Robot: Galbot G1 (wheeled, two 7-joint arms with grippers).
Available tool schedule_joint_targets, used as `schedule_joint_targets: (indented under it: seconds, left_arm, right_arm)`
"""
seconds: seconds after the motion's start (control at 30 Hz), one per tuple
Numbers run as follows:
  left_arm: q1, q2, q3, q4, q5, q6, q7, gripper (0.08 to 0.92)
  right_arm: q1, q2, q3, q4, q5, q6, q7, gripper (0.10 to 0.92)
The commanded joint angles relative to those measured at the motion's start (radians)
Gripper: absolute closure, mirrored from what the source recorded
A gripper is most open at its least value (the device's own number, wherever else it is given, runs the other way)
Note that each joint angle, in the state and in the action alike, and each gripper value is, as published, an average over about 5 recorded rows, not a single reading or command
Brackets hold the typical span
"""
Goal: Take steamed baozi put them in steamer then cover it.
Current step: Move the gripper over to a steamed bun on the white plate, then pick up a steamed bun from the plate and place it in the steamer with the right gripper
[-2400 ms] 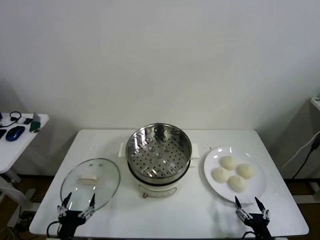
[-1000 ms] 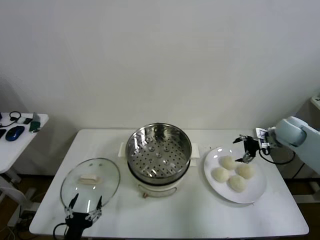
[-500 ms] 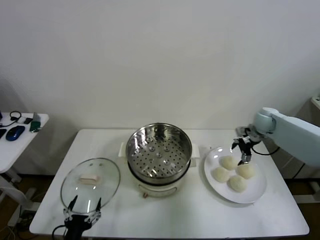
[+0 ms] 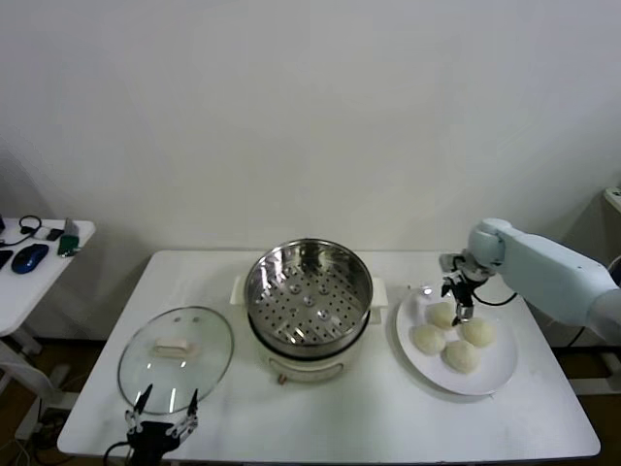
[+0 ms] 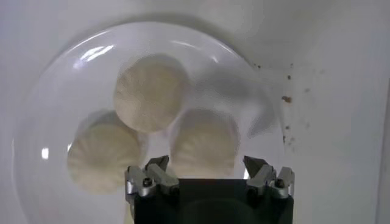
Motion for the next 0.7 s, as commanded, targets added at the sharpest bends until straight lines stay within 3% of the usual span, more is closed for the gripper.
schedule_joint_targets:
  seconds: [0.03, 0.33, 0.7]
  left_arm:
    - [-0.001, 0.0, 0.001, 0.004, 0.002, 0.001, -0.001, 0.177]
    - [-0.006, -0.001, 0.008, 0.009, 0.009, 0.001, -0.004, 0.177]
    - [0.001, -0.006, 0.023, -0.007, 0.022, -0.003, -0.008, 0.177]
  right_arm:
    - [-0.042, 0.03, 0.041, -0.052, -0.02, 0.003, 0.002, 0.302]
    - [0.005, -0.001, 0.034, 0.008, -0.008, 0.018, 0.012, 0.366]
    - [0.525, -0.074, -0.345, 0.332, 0.199, 0.112, -0.004, 0.372]
